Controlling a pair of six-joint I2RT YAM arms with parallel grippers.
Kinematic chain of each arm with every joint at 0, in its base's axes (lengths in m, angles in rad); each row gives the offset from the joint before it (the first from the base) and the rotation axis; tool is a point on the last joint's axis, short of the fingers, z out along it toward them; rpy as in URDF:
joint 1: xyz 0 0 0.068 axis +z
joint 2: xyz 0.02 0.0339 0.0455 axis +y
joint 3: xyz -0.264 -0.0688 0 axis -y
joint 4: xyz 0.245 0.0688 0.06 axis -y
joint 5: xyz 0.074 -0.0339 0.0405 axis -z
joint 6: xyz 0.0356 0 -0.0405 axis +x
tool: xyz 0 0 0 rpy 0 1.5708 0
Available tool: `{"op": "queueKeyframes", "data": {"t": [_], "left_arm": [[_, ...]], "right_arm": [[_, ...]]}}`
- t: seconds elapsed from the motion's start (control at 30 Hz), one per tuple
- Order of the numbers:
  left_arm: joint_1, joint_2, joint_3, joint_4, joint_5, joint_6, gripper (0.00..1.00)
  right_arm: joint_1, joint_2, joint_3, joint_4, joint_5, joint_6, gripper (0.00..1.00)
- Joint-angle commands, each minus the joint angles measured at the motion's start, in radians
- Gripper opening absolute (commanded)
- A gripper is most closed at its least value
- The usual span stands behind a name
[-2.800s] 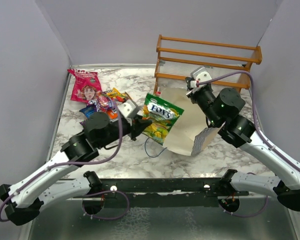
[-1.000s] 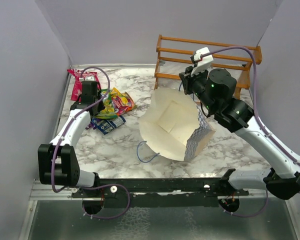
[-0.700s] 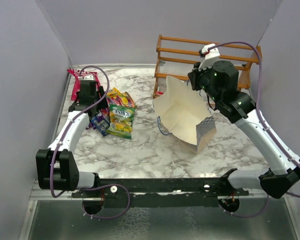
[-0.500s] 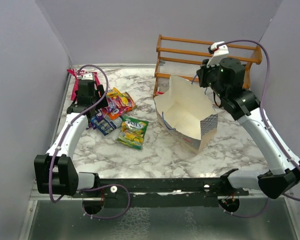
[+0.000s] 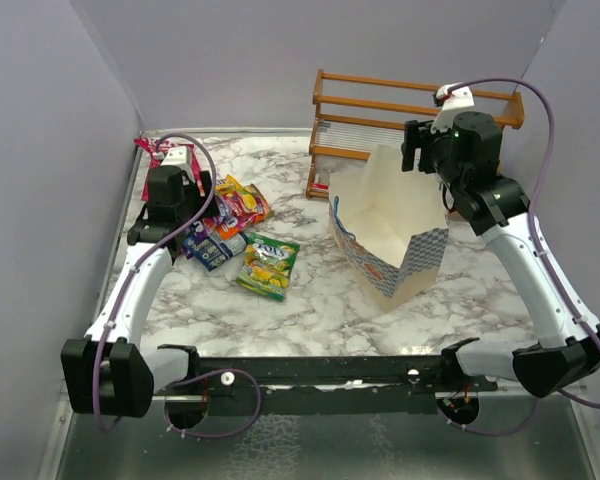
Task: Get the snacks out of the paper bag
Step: Adjust the paper bag at the center of the board.
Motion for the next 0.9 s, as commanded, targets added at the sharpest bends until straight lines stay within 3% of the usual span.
{"op": "queueKeyframes", "data": {"t": [0.0, 0.03, 0.27, 0.43, 0.57, 0.67, 0.87], "left_arm": [[-0.01, -0.084, -0.018, 0.085, 0.08, 0.048, 0.76], [-0.011, -0.097, -0.019, 0.092, 0.09, 0.053, 0.76], [-0.015, -0.094, 0.14, 0.047, 0.208, 0.062, 0.76], [-0.02, -0.07, 0.256, 0.027, 0.306, 0.017, 0.76], [-0.021, -0.071, 0.314, 0.008, 0.361, 0.012, 0.78], [-0.023, -0.077, 0.317, -0.021, 0.39, -0.014, 0.78], [-0.057, -0.134, 0.185, 0.066, 0.599, -0.13, 0.79]], "right_arm": [[-0.002, -0.058, 0.082, -0.025, -0.038, -0.008, 0.94], [-0.002, -0.078, 0.083, -0.021, -0.047, -0.01, 1.0], [-0.002, -0.285, 0.019, 0.091, -0.07, -0.027, 0.99], [-0.002, -0.254, 0.004, 0.055, 0.038, -0.004, 0.99], [-0.002, -0.231, -0.039, 0.064, -0.097, 0.045, 1.0], [-0.002, -0.217, -0.025, 0.053, -0.192, 0.098, 0.91], [-0.002, -0.133, 0.112, -0.095, -0.292, 0.262, 0.73]]}}
